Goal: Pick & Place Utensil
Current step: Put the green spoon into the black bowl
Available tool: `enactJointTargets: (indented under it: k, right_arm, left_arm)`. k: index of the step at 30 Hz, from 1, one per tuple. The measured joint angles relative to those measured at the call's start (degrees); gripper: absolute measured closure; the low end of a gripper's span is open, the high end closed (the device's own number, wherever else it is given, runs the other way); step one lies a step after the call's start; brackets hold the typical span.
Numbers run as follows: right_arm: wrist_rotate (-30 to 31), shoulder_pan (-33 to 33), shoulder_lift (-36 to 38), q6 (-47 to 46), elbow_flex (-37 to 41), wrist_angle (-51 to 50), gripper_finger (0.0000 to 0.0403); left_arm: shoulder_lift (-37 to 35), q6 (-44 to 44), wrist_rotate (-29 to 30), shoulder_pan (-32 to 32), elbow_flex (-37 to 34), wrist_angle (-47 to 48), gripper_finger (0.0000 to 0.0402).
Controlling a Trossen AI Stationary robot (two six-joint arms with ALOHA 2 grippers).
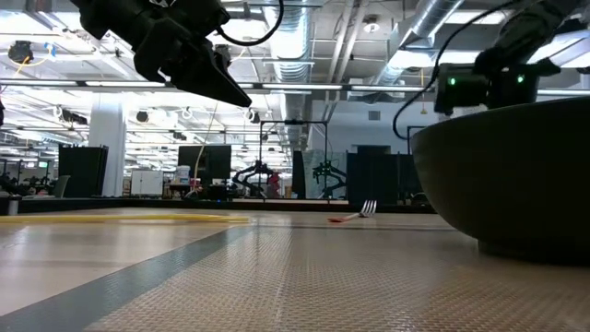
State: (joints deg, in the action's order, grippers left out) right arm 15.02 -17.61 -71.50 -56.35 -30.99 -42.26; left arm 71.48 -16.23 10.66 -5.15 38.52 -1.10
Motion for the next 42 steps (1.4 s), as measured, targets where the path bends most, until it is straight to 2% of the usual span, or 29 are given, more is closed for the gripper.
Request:
enactJointTargets:
  k: [11,17,23,29,34,38,42]
  right_arm:
    - [0.72,-0.89,-8.19,1.35,-0.01,3.91,0.0327]
    - [0.44,-0.39,-7.69,2.77,0.04,2.47,0.039]
    - [1.28,2.18,-4.72,5.77,0.04,3.78,0.0389]
    - [1.16,8.88,0.22,5.94,-5.82,2.64,0.0397]
    - [-0.42,18.19,2.94,6.6,-15.47,0.43,0.0403]
    - [-0.89,26.79,1.47,6.61,-24.4,0.67,0.0402]
    - [-4.03,34.49,-3.06,4.23,-32.25,-1.05,0.0402]
  left_arm:
    - [0.0,0.02,0.0,0.0,0.0,0.0,0.0303]
    - [0.0,0.02,0.0,0.0,0.0,-0.02,0.0303]
    - [0.0,0.02,0.0,0.0,-0.02,-0.01,0.0303]
    - [0.0,0.02,0.0,0.0,-0.02,-0.01,0.0303]
    - [0.0,0.02,0.0,0.0,-0.01,-0.02,0.0303]
    - [0.0,0.02,0.0,0.0,-0.02,-0.04,0.0303]
    - [0.0,0.02,0.0,0.02,-0.02,-0.02,0.0303]
